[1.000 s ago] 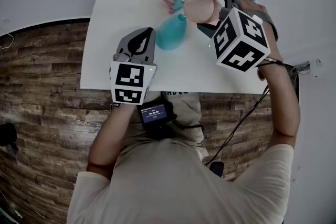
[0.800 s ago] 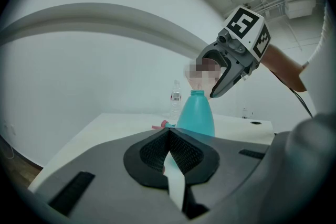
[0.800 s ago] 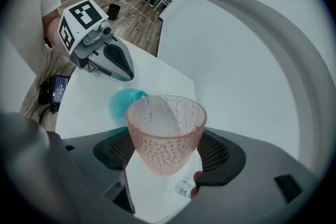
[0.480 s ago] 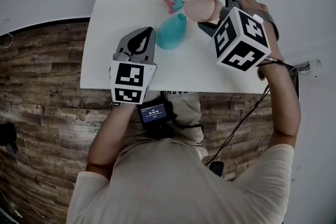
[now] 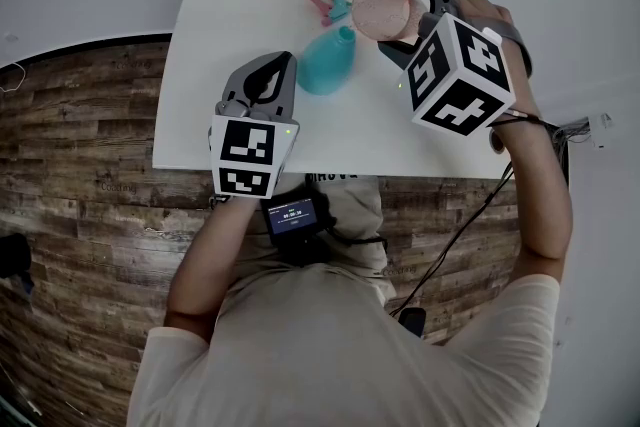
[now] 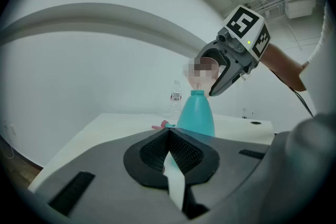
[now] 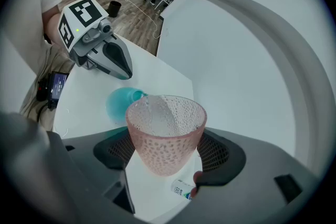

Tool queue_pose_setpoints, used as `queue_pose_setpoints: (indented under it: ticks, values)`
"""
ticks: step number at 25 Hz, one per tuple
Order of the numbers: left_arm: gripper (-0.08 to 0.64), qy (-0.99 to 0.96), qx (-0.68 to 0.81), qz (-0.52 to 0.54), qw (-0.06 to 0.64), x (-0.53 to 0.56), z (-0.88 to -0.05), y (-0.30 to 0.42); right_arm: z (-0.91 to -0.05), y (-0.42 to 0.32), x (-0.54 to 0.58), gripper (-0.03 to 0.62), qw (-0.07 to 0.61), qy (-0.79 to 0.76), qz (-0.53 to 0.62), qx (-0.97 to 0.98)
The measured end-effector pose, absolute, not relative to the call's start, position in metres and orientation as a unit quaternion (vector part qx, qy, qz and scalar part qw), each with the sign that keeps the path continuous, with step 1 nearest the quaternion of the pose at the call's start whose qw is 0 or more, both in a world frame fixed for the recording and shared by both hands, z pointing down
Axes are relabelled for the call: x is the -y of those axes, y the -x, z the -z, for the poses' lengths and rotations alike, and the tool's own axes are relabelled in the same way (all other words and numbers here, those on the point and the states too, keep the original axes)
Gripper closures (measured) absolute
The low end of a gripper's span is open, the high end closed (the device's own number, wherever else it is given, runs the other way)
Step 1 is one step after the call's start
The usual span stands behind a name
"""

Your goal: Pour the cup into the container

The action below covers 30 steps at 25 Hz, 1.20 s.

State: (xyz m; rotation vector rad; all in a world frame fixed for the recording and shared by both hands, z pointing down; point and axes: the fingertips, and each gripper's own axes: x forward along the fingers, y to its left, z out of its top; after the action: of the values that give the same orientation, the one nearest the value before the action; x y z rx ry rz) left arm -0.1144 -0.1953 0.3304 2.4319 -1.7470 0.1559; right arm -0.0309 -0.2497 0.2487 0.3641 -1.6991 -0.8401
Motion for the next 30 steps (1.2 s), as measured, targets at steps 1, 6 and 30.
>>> queue_pose_setpoints:
  ticks: [1, 6, 30]
  values:
    - [0.550, -0.809, 0.581, -0.052, 0.071, 0.1952, -0.3304, 0.1144, -0.2488, 0.0306, 0.2498, 0.225, 0.570, -0.156, 0.359, 0.723]
    - [0.550, -0.809, 0.581, -0.052, 0.071, 0.1946, -0.3300, 0.1143, -0.2481, 0.0303, 0.2497, 0.225, 0.569, -0.157, 0.362, 0.722]
    - [0.551, -0.809, 0.581, -0.051, 0.071, 0.1943, -0.3304, 0.1143, -0.2449, 0.0335, 0.2485, 0.225, 0.565, -0.157, 0.376, 0.718]
